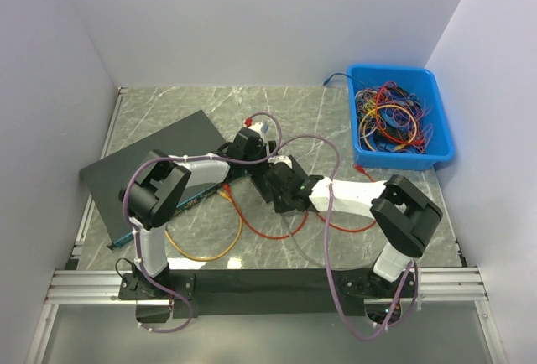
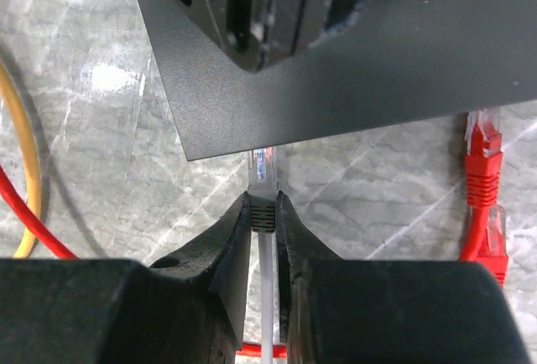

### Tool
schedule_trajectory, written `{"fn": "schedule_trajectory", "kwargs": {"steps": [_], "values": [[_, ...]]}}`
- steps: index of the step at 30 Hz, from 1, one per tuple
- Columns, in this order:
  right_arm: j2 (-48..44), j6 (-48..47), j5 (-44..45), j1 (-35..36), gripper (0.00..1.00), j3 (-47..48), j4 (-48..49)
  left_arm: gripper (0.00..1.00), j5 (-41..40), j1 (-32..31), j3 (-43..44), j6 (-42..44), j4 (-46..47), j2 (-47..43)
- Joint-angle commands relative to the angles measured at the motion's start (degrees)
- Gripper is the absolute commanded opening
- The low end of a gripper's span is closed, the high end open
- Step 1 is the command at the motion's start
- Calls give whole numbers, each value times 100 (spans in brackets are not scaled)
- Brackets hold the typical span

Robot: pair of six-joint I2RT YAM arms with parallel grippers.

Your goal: Insert the plug into the switch port

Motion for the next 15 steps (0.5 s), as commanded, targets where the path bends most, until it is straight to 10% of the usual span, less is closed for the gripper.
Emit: {"fn": "schedule_trajectory", "kwargs": {"steps": [1,15], "values": [[126,-36,28,-49,0,367,370,74,189,-25,-168,-94,-212,-108],[118,-150,529,-49,0,183,826,72,479,-25,-431,99,-19,-117]]}}
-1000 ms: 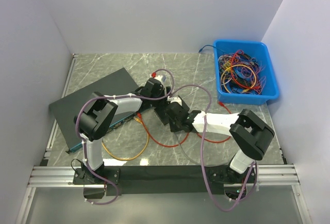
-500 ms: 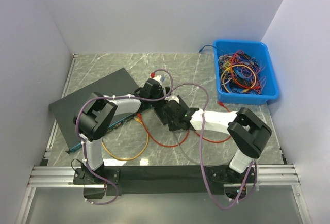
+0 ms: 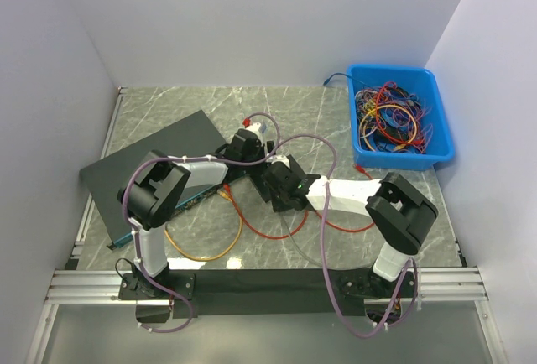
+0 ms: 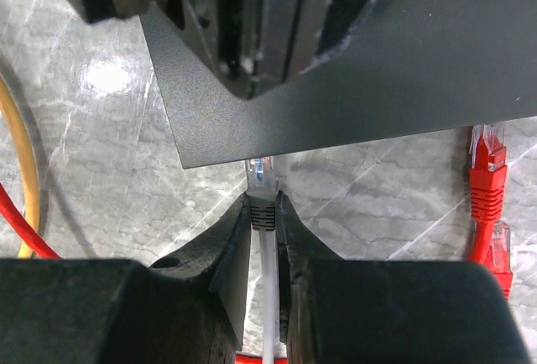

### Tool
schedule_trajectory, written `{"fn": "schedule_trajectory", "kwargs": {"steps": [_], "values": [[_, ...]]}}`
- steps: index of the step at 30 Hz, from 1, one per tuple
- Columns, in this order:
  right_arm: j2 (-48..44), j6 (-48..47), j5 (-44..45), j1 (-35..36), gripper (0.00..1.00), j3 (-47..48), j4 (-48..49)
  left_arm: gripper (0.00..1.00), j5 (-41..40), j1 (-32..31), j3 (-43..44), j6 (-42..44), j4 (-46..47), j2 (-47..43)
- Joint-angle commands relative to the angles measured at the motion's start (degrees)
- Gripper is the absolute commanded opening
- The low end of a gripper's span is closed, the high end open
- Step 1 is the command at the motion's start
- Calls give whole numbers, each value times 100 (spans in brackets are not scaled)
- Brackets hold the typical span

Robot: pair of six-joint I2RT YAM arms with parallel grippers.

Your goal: Insert the plug into the switch port

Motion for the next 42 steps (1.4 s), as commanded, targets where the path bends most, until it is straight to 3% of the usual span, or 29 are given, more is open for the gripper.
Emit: {"fn": "schedule_trajectory", "kwargs": {"steps": [1,10,17,33,42], "values": [[-180,-105,583,-55,0,-45,818,72,481,-73,-274,58,-307,-93],[-901,-307,909,-64,0,-317,1221,62,604,-73,-485,58,-149,-58],[-594,-474,707,-55,0,-256,1451,51,710,-99,-565,119,-79,-66],[-875,-1045,910,-82,0,-468,2453,45,780,-336,-670,207,18,100],[-410,-1195,901,-117,0,-99,2769,45,824,-644,-1109,-161,431,206]]}}
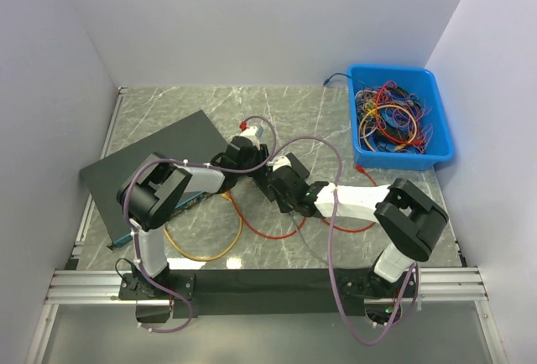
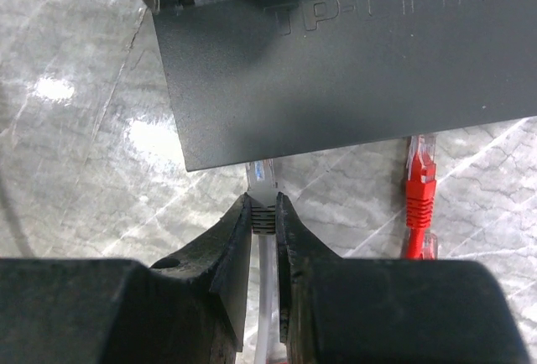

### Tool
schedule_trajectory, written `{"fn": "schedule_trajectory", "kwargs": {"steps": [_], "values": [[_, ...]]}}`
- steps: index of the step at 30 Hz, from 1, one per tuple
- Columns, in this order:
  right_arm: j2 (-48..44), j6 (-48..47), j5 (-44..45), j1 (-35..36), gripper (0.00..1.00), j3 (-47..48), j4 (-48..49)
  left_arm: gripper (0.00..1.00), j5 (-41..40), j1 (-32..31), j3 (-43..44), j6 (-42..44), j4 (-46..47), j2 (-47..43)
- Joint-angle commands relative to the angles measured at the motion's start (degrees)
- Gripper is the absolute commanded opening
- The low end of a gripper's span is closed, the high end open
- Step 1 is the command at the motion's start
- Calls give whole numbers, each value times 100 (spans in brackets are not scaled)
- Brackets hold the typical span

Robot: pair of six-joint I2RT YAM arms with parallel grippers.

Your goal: Insert the plug into the switch port

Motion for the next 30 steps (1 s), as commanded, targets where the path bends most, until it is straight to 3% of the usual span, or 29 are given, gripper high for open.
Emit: {"fn": "schedule_trajectory", "kwargs": {"steps": [1,12,27,30], "values": [[104,-39,594,-121,0,584,1980,45,846,-661,-458,-347,-754,269],[395,278,683,-139,0,688,2640,44,829,-987,-1065,-963,-77,269],[808,-29,-187,-130,0,1630,1902,45,663,-1260,-854,-1007,-199,559],[580,137,-20,-130,12,1420,1570,47,269,-1251,-644,-885,-638,490]]}}
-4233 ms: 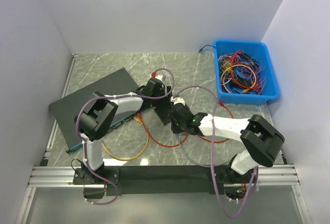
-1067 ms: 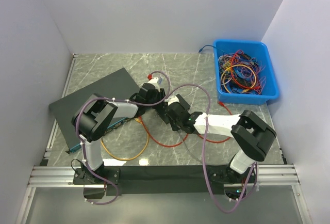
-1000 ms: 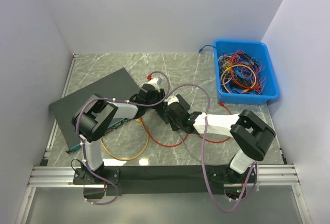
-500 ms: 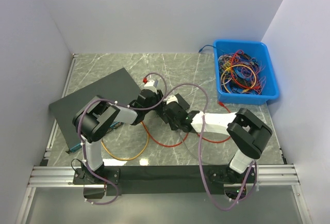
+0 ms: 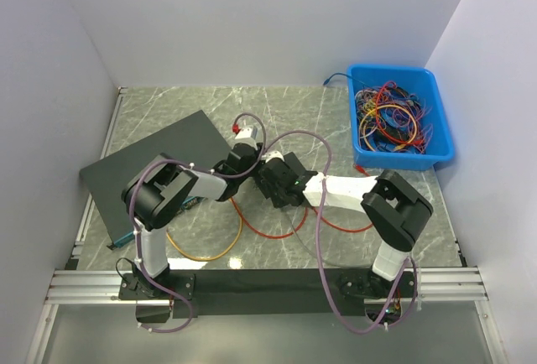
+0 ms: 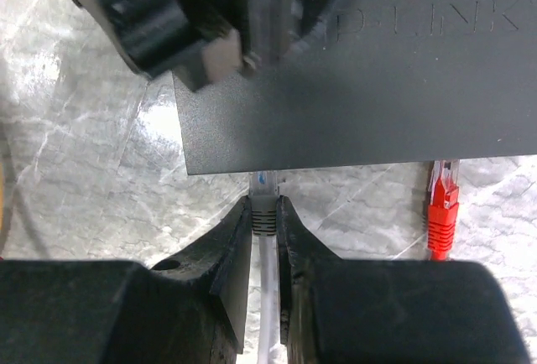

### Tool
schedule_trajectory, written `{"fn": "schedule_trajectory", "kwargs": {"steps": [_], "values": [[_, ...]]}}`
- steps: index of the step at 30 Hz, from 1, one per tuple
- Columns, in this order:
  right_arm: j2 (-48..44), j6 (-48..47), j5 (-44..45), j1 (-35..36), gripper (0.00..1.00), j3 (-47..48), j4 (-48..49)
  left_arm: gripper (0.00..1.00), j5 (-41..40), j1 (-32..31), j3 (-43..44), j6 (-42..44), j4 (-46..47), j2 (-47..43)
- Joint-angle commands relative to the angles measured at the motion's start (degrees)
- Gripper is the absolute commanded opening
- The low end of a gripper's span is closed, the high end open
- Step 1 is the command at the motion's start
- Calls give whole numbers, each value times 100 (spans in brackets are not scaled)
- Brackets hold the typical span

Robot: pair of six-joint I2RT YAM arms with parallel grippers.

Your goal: Insert the plug into the switch port

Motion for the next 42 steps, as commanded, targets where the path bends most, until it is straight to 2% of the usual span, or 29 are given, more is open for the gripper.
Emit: {"fn": "schedule_trajectory", "kwargs": {"steps": [1,4,7,11,19,22,28,30,34,39,42], "values": [[-168,63,225,-67,16,464,2135,48,1327,-1013,-82,-366,-2131,325],[-300,309,216,-41,40,586,1265,55,678,-986,349,-322,-2790,325],[-571,450,330,91,51,561,535,58,167,-916,788,-234,-3309,360],[-1186,565,322,232,56,254,59,62,-282,-697,1341,-67,-3697,448],[-2750,767,1287,223,62,-116,-969,65,-423,-318,1975,126,-4250,449],[-3024,951,1543,92,63,-379,-1233,66,-494,-266,2046,162,-4382,238],[-3235,1452,1351,-444,61,-1091,-1366,67,-459,-108,2020,197,-4514,-175],[-3332,1365,982,-585,59,-1302,-1130,67,-441,-81,1985,232,-4488,-298],[-3552,1004,-282,-568,44,-1540,-426,68,-223,42,1897,311,-4374,-413],[-3342,1004,-838,-428,42,-1593,49,67,235,139,1932,487,-4137,-255],[-2851,995,-891,-252,41,-1532,190,67,402,139,1932,496,-4049,-150]]}}
